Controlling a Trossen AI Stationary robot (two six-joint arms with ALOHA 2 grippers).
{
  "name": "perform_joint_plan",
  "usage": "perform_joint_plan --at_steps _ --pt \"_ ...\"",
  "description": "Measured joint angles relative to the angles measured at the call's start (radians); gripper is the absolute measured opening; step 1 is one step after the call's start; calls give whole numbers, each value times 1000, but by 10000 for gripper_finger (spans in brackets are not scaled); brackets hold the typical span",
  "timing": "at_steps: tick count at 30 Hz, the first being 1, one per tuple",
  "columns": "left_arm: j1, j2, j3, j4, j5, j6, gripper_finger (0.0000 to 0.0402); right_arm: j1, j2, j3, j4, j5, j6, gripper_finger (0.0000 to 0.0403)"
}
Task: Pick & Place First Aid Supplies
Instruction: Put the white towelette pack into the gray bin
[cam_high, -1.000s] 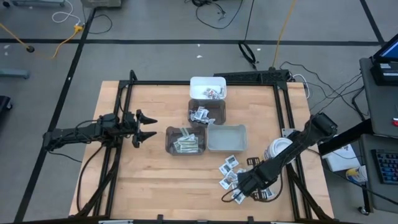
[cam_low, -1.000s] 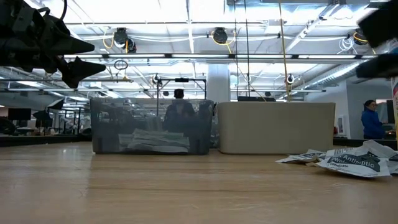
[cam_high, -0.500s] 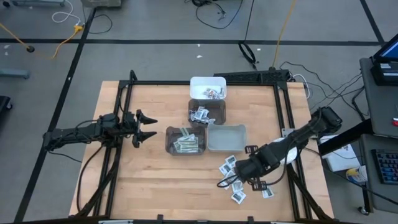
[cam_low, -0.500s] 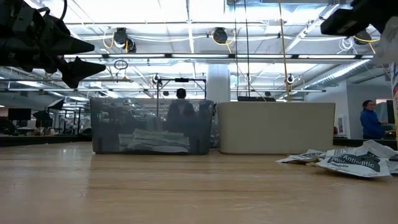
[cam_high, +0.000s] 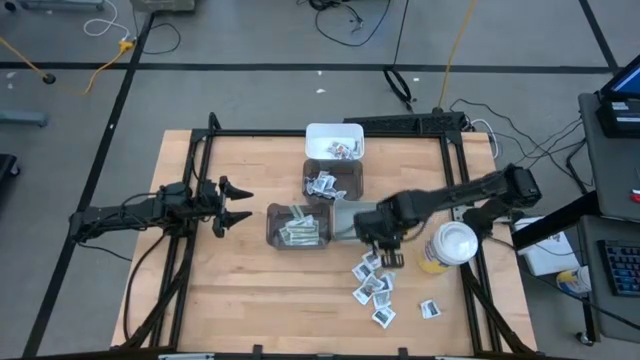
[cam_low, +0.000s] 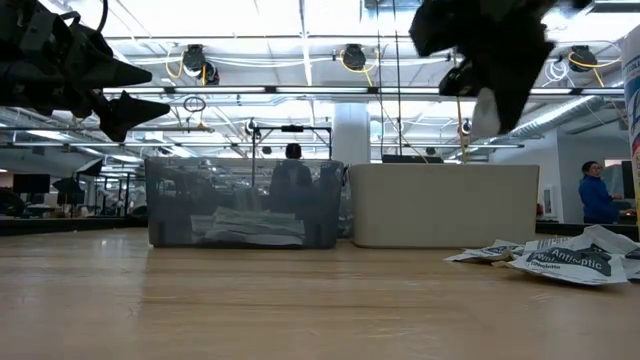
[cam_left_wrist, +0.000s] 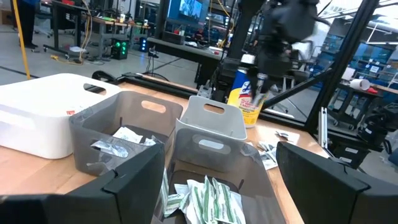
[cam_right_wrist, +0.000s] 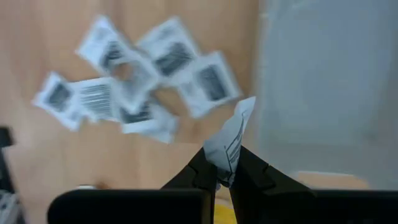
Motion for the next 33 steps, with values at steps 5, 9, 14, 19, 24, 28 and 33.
perform_joint_plan --at_steps 5,9,14,19,24,28,33 --pt "0 0 0 0 0 0 310 -123 14 0 21 2 -94 19" --pt "0 0 0 0 0 0 310 -208 12 0 47 3 -133 19" --pt "0 0 0 0 0 0 310 -265 18 -10 83 20 -160 19" --pt "0 0 0 0 0 0 310 -261 85 -29 144 26 -161 19" --pt "0 0 0 0 0 0 310 -249 126 -55 219 28 -176 20" --pt "0 0 0 0 0 0 310 -240 156 -71 263 29 -187 20" --pt "0 0 0 0 0 0 310 -238 178 -89 314 30 -210 20"
